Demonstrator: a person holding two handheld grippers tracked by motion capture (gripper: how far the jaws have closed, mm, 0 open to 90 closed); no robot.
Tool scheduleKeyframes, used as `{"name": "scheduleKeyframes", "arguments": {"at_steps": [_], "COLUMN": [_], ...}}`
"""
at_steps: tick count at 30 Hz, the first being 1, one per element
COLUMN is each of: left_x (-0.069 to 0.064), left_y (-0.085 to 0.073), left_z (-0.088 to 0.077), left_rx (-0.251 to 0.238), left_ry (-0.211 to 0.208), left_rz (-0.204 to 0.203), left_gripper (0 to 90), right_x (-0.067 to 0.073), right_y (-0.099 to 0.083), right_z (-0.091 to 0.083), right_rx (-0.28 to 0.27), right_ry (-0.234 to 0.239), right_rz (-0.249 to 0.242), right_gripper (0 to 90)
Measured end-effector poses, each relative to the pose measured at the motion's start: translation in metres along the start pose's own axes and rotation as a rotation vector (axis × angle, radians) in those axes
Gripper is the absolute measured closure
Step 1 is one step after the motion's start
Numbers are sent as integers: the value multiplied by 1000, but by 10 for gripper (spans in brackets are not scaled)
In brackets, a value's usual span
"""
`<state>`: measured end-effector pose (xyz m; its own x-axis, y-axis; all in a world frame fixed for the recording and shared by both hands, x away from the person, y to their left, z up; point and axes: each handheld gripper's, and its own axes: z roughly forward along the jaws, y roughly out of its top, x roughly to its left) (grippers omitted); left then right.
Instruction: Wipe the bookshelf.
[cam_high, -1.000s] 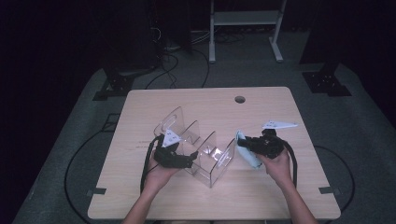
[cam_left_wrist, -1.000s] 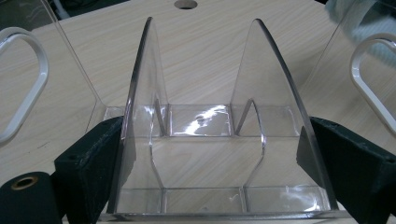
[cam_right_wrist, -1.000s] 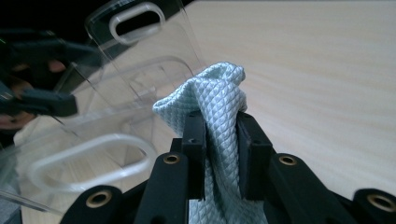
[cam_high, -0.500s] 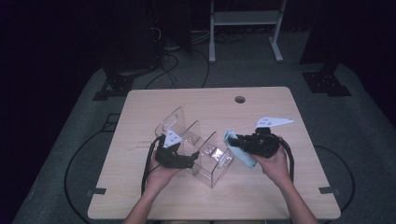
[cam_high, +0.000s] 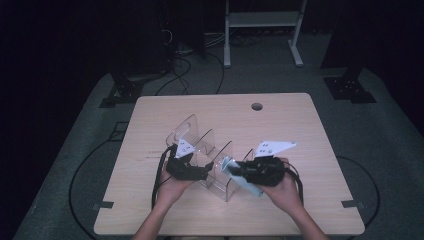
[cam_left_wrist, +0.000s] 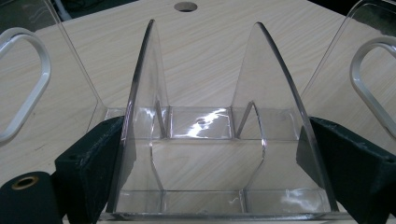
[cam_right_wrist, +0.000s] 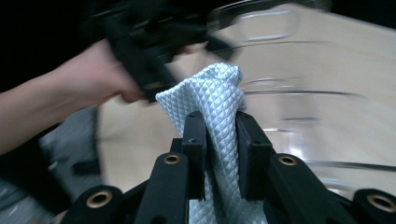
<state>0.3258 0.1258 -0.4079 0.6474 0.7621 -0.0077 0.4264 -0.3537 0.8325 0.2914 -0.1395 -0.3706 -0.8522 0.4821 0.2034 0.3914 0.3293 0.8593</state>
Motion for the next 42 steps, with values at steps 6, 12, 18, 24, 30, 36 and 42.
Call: {"name": "scheduleKeyframes", "arguments": {"at_steps": [6, 12, 18, 24, 30, 36, 42], "left_x": [-1, 0, -1, -1, -1, -1, -1], "left_y": [0, 1, 0, 1, 1, 1, 1], "left_z": [0, 1, 0, 1, 1, 1, 1], "left_rx": [-3, 2, -1, 2, 1, -1, -1], "left_ry": [3, 0, -2, 1, -2, 0, -2], "left_rz": [-5, -4, -2, 4, 1, 5, 6], "left_gripper": [85, 85, 85, 85, 85, 85, 85], "right_x": [-3, 16, 19, -15, 10, -14, -58], "right_y": [2, -2, -2, 1, -2, 2, -2], "right_z": [-1, 7, 8, -9, 2, -6, -20], "right_rx": [5, 17, 28, -21, 7, -5, -57], "right_ry": [-53, -3, -8, -117, -44, -89, -181], "right_rz": [-16, -41, -60, 18, -50, -2, 117], "right_gripper": [755, 755, 753, 756, 754, 754, 753]}}
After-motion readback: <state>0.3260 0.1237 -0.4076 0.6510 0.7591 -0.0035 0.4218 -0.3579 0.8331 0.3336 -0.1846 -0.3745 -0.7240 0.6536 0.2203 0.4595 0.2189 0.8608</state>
